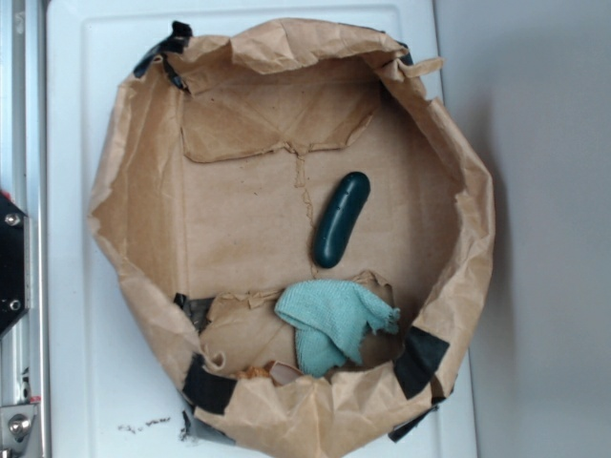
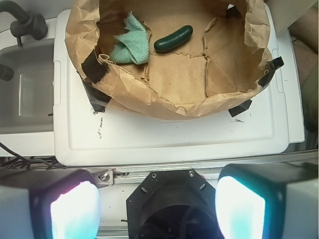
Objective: Grab the plastic pickle.
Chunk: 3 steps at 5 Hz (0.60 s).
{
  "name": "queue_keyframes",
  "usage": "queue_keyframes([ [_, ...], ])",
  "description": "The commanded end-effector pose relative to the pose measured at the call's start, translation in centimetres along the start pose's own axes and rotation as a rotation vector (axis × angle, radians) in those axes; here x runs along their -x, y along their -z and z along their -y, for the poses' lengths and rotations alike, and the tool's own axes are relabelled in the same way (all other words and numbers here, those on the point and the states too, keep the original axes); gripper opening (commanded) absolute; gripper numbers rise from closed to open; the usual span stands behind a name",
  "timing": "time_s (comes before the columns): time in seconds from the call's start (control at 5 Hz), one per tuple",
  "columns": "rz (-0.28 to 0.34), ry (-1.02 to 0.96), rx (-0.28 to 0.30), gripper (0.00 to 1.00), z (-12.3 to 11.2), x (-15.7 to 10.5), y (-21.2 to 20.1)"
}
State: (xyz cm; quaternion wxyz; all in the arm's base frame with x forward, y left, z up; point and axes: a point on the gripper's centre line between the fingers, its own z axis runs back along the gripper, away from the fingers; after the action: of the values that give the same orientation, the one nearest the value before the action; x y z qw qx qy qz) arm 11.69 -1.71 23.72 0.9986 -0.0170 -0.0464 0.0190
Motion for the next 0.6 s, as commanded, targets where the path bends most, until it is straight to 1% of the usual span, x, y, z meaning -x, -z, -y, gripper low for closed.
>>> queue_keyframes([
  [0.0,0.000,0.000,0.000,1.00,0.0,0.0,0.0],
  [0.2,0.015,-0.118,0.015,1.00,1.4,-2.6,1.4],
  [0.4,0.031,-0.219,0.009,1.00,1.2,-4.9,2.6],
])
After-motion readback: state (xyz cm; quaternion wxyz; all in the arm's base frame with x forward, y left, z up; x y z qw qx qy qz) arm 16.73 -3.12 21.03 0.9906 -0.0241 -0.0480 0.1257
